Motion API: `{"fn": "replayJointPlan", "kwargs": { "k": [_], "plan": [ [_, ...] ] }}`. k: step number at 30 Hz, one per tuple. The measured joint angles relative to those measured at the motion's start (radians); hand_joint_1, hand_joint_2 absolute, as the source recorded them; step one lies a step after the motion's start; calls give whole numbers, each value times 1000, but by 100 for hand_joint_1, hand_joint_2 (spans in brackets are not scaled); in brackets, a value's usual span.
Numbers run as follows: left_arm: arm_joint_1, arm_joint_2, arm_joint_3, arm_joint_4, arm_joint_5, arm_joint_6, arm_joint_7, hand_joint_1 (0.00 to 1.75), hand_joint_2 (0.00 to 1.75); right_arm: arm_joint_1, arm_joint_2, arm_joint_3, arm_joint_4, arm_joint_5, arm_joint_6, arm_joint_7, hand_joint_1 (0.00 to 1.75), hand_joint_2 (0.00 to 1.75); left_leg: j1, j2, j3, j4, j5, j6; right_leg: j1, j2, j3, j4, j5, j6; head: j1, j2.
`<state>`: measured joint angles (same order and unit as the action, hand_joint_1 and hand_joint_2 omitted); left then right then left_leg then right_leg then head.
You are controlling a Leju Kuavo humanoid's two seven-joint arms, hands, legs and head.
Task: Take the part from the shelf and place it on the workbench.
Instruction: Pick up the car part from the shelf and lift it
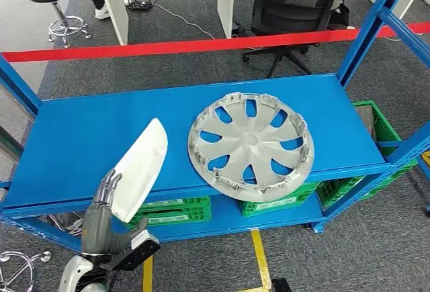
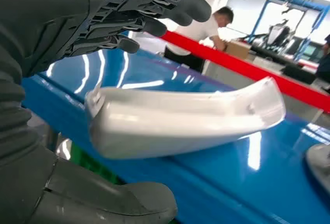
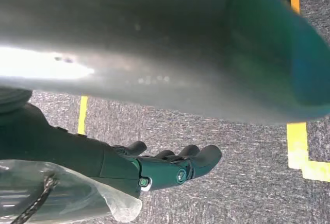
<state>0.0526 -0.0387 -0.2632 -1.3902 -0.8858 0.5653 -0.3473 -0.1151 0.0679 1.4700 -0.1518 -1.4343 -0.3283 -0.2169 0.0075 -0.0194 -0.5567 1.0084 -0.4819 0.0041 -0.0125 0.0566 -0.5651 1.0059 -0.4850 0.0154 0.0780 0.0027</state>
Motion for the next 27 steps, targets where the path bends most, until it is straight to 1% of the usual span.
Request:
{"fn": "replayJointPlan", "kwargs": {
  "k": [12,14,15,18,19,21,27],
  "plan": [
    [-25,-3,13,98,0,0,7,0,175,-2,0,10,0,4,2,1,0,0,0,0,0,0,0,0,0,0,0,0,0,0,0,0],
    [-29,-3,14,108,0,0,8,10,175,-2,0,12,0,5,2,1,0,0,0,0,0,0,0,0,0,0,0,0,0,0,0,0],
    [-32,-3,15,114,-2,1,9,29,175,-2,0,13,0,5,3,1,0,0,0,0,0,0,0,0,0,0,0,0,0,0,0,0],
    [-47,-2,22,134,-15,4,15,144,175,-3,0,16,0,7,11,0,0,0,0,0,0,0,0,0,0,0,0,0,0,0,0,0],
    [-52,-1,26,141,-21,7,17,168,175,-3,0,16,0,7,14,-1,0,0,0,0,0,0,0,0,0,0,0,0,0,0,0,0],
    [-63,0,35,152,-36,15,22,175,175,-3,0,17,0,7,16,-1,0,0,0,0,0,0,0,0,0,0,0,0,0,0,0,0],
    [-90,10,56,163,-84,39,25,175,175,-5,0,20,0,5,18,-1,0,0,0,0,0,0,0,0,0,0,0,0,0,0,0,0]
  ]
}}
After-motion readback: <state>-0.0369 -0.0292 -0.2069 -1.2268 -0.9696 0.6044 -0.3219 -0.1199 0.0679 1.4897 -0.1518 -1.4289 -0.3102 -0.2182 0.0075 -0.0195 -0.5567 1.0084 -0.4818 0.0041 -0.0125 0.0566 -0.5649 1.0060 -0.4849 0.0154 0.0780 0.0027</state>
